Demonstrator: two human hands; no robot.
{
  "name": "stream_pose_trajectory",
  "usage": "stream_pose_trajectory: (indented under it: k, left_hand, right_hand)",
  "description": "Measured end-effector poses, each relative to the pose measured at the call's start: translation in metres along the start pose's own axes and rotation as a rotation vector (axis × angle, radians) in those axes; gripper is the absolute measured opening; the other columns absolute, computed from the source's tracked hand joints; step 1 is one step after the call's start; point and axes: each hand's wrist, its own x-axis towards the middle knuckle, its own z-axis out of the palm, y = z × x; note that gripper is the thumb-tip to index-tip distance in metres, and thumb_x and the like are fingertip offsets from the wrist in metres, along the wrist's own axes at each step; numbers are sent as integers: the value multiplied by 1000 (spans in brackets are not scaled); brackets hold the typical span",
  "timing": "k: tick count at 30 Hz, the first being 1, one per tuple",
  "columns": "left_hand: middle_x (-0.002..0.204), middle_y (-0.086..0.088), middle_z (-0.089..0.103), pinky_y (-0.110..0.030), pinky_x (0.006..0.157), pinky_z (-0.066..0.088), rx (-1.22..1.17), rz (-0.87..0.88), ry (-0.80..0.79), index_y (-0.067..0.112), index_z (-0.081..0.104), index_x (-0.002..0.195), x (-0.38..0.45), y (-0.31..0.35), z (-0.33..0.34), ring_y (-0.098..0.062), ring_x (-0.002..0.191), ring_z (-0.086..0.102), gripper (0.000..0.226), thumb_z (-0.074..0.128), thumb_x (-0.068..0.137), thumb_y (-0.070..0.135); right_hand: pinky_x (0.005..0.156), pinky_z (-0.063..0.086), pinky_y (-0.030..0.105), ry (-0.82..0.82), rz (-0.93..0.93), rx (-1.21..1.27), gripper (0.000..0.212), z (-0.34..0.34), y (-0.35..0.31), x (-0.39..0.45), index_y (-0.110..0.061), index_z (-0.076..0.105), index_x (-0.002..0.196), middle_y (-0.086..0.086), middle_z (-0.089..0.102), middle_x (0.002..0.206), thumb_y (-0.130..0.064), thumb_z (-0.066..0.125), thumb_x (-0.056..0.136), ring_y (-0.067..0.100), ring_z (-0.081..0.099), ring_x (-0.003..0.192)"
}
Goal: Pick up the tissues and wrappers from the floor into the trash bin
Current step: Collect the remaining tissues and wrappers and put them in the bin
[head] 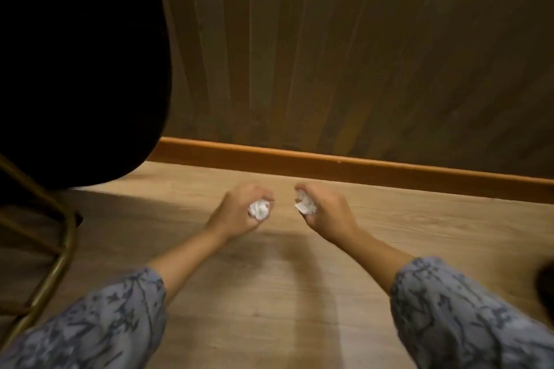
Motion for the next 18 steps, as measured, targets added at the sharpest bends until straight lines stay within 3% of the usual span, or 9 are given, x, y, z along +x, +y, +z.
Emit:
stream_pose_trajectory:
  k: [2, 5, 9, 14, 18]
  left_hand:
    - [98, -1, 69, -29, 83, 52, 13, 107, 46, 13, 71, 94, 47, 37, -20, -13, 93, 63, 16, 76, 79, 15]
    - [100, -2, 68, -26, 86, 51, 15, 219, 75, 12, 71, 96, 105, 94, -37, -14, 97, 63, 19, 76, 79, 17]
    - [101, -4, 68, -33, 83, 56, 115, 410, -119, 13, 70, 93, 158, 161, -27, -18, 99, 62, 20, 79, 75, 9]
    - [102, -3, 64, -35, 77, 57, 154, 601, -299, 16, 68, 92, 202, 249, 26, -20, 98, 60, 32, 81, 68, 0]
    - [109, -1, 64, -33, 83, 55, 37, 562, -368, 19, 71, 91, 214, 310, 86, -16, 104, 58, 29, 80, 70, 0]
  right_hand:
    - [68, 52, 29, 19, -130, -96, 39, -51, 10, 12, -10, 66, 112, 6, 70, 95, -15, 80, 75, 23, 64, 83]
    - [65, 54, 29, 64, -222, -223, 32, -134, 31, 17, -8, 69, 102, 8, 67, 92, -8, 81, 72, 22, 63, 81]
    - [60, 57, 33, 180, -240, -342, 25, -231, 50, -7, -6, 69, 94, 10, 66, 92, -8, 80, 71, 23, 62, 84]
    - [57, 56, 33, 271, -107, -417, 17, -317, 78, -92, -8, 68, 93, 7, 68, 91, -18, 76, 81, 20, 65, 75]
    - [57, 56, 31, 323, 52, -471, 16, -359, 109, -168, -8, 71, 92, 7, 68, 87, -21, 75, 84, 20, 63, 72]
